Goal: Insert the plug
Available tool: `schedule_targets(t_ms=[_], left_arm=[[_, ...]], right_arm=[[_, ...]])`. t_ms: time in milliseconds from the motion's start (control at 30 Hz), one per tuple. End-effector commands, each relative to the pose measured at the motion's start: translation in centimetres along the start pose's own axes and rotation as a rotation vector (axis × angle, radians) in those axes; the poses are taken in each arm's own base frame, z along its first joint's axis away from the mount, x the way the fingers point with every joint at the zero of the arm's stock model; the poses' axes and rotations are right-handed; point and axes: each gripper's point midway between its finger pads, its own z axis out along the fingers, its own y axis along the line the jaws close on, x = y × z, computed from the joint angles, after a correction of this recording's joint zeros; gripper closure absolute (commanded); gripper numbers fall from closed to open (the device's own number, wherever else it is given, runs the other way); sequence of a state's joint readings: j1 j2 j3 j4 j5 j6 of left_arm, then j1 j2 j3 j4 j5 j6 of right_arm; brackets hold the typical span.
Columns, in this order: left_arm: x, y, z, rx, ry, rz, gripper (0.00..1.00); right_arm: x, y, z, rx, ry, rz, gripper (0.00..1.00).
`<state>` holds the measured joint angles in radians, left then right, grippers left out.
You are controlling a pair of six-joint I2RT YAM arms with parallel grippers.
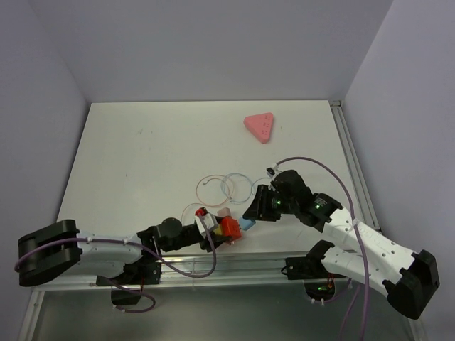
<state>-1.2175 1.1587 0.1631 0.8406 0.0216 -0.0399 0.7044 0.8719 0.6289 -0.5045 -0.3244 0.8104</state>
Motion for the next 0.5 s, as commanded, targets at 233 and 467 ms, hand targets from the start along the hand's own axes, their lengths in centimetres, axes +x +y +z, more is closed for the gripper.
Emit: schedule_targets(t_ms=[233, 467], left_arm=[[-8.8, -0.3, -0.9, 0.013, -0.213, 0.122, 1.00], [-11.2, -0.2, -1.8, 0.000, -0.258, 0.147, 1.00]], right_arm=[[-2.3, 5.9, -3.1, -0.215, -0.143, -0.032, 1.00], [-2.5, 6.7, -3.7, -0.227, -0.173, -0.031, 1.00]])
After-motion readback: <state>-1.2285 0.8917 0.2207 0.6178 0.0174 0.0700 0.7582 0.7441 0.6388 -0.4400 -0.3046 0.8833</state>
